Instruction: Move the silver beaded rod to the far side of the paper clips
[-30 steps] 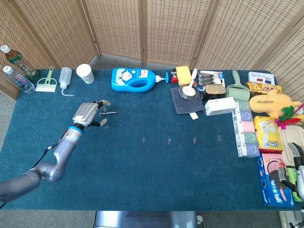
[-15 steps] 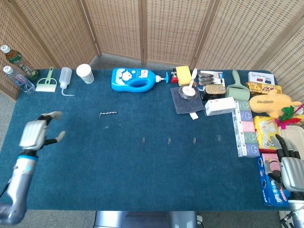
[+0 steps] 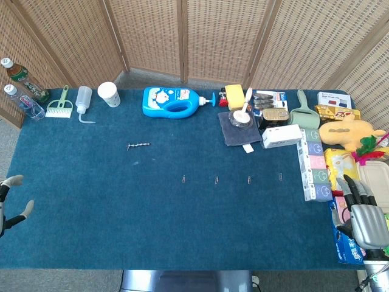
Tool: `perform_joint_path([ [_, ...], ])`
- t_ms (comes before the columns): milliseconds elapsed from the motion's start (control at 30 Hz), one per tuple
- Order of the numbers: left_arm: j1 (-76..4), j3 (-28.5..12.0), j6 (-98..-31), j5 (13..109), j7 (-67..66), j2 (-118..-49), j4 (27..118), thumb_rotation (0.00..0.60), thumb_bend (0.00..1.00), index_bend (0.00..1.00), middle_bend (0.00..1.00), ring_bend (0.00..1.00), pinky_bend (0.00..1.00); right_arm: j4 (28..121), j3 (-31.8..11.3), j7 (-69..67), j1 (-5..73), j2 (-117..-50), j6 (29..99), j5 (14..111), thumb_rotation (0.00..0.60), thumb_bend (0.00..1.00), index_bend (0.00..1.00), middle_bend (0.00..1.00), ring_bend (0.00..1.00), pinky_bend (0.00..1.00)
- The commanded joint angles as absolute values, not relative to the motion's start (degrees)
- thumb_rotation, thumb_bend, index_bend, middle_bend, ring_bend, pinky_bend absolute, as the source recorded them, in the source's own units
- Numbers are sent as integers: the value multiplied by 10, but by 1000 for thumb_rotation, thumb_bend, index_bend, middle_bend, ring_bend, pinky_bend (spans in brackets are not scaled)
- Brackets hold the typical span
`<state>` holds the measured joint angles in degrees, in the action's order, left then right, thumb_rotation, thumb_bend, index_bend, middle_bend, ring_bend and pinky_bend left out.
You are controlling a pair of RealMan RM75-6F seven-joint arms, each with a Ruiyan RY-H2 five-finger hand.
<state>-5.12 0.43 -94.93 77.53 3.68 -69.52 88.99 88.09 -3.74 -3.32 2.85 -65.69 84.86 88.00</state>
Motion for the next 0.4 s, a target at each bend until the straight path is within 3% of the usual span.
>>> perform_joint_path([
  [33, -39, 5, -946, 770, 32, -692, 901, 542, 265, 239, 336, 231, 435, 882, -36, -28, 28, -661, 854, 885, 600, 500, 0, 46, 0, 70],
  [400, -38, -17, -928, 770, 11, -694, 921, 543, 266, 244, 335, 239, 435, 867, -34, -43, 29, -665, 850, 877, 600, 500, 0, 46, 0, 70],
])
